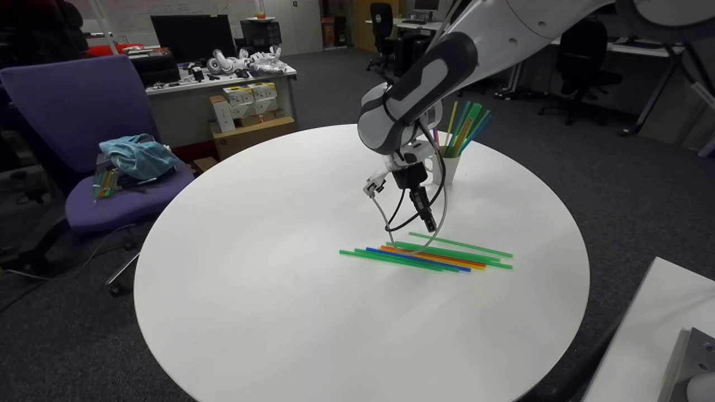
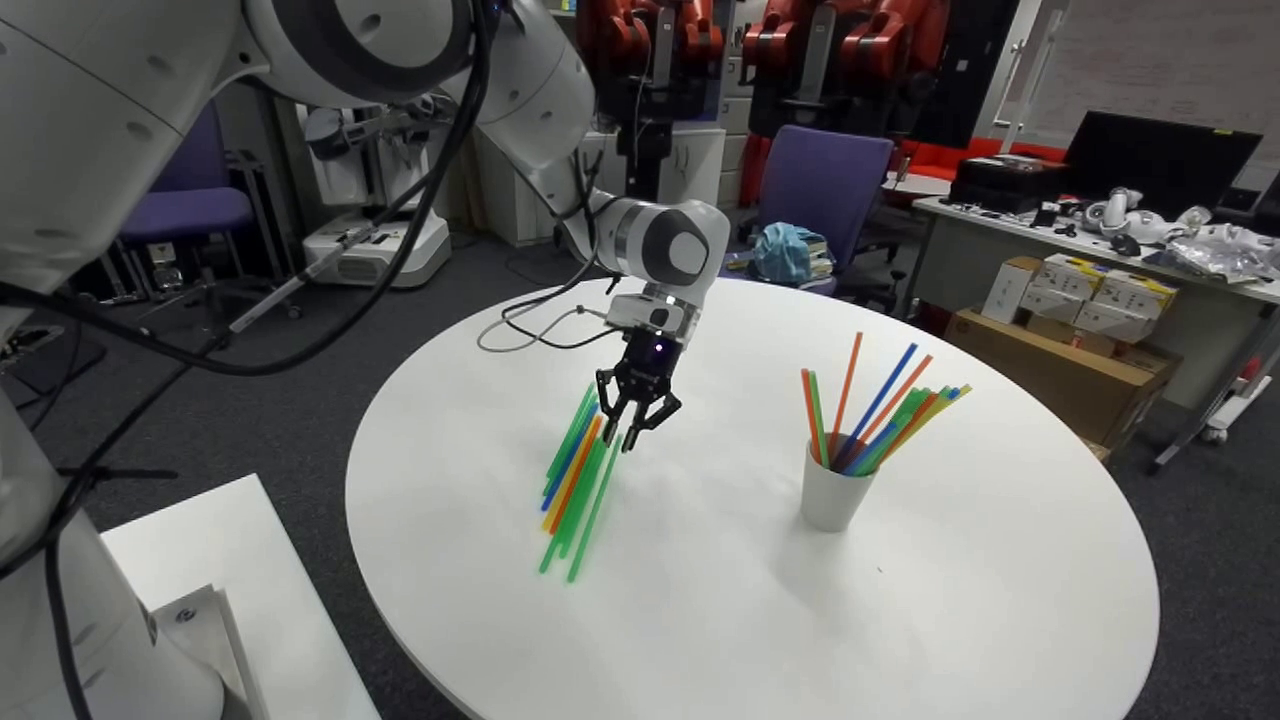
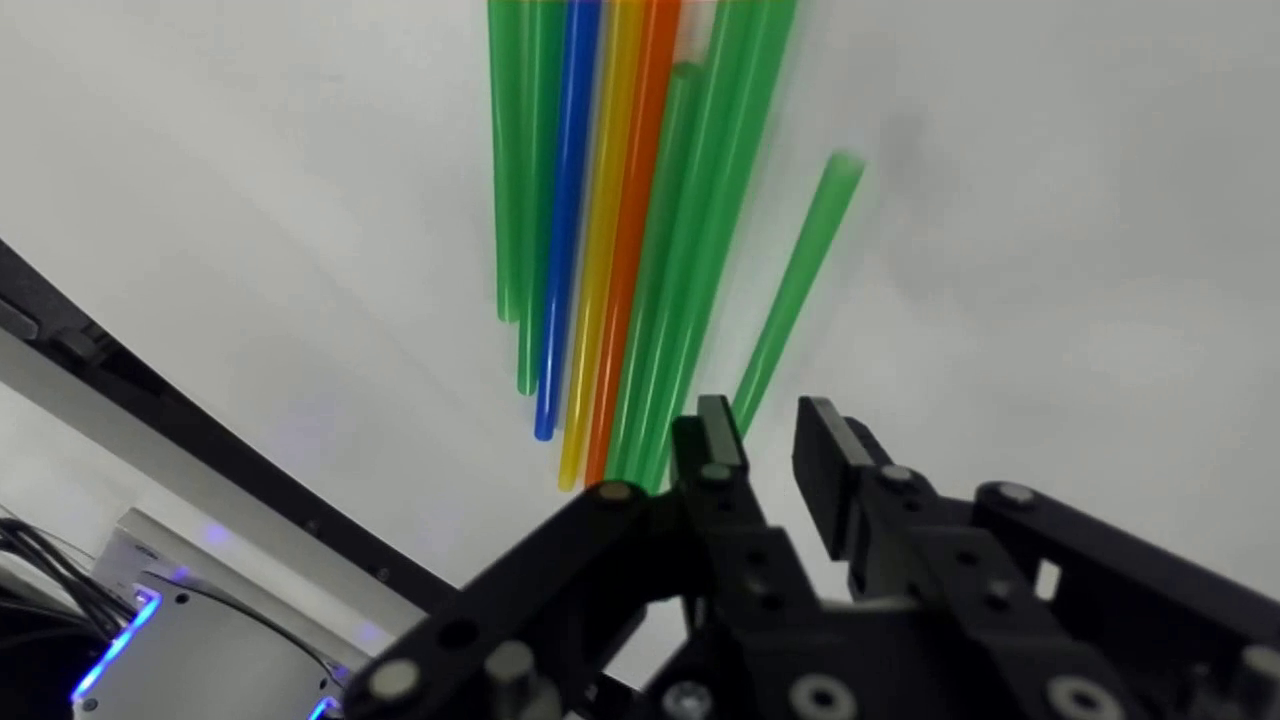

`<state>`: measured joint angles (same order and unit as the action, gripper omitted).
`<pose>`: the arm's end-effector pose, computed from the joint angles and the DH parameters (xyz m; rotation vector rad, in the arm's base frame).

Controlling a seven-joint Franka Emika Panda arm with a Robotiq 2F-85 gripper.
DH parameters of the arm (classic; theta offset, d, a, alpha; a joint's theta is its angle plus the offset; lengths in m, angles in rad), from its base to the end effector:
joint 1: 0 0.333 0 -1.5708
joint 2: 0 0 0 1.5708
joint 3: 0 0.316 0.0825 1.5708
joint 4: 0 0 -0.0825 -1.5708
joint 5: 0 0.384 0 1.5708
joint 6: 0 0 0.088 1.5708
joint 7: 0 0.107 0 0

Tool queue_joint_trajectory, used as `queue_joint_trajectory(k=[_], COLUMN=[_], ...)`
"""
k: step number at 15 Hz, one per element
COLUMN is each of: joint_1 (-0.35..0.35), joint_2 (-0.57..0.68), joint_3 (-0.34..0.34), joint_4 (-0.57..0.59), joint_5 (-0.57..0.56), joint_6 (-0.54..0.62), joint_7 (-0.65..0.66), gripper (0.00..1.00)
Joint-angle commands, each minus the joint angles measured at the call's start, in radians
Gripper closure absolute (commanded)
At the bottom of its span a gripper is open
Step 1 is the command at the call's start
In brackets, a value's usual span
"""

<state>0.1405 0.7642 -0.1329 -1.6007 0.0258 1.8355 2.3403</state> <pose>0.6290 0.0135 0.1546 1.0310 -2.4135 -0.1763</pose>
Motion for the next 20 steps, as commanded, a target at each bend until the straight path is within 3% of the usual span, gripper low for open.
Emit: queue_joint_trajectory(k=[1,4,7,15,16,17,20], joint_1=[-0.043,-0.053,-0.036,0.008,0.143,0.175,0.365], joint_2=[-0.03,-0.056,-0.102,-0.232,-0.223,-0.228,-0.202], joint_3=[0.022,0.01,-0.036,-0.122,-0.294,-0.335,-0.562], joint_4=[-0.03,-0.071,-0.142,-0.259,-0.264,-0.276,-0.304], joint_5=[0.033,0.05,0.02,-0.014,0.133,0.171,0.386], joint_6=[0.054,0.138,0.328,0.673,0.706,0.738,0.802], joint_7=[-0.027,-0.002,0.085,0.348,0.269,0.273,0.264], gripper=[0.42,0.21,0.02,0.0,0.0,0.0,0.0])
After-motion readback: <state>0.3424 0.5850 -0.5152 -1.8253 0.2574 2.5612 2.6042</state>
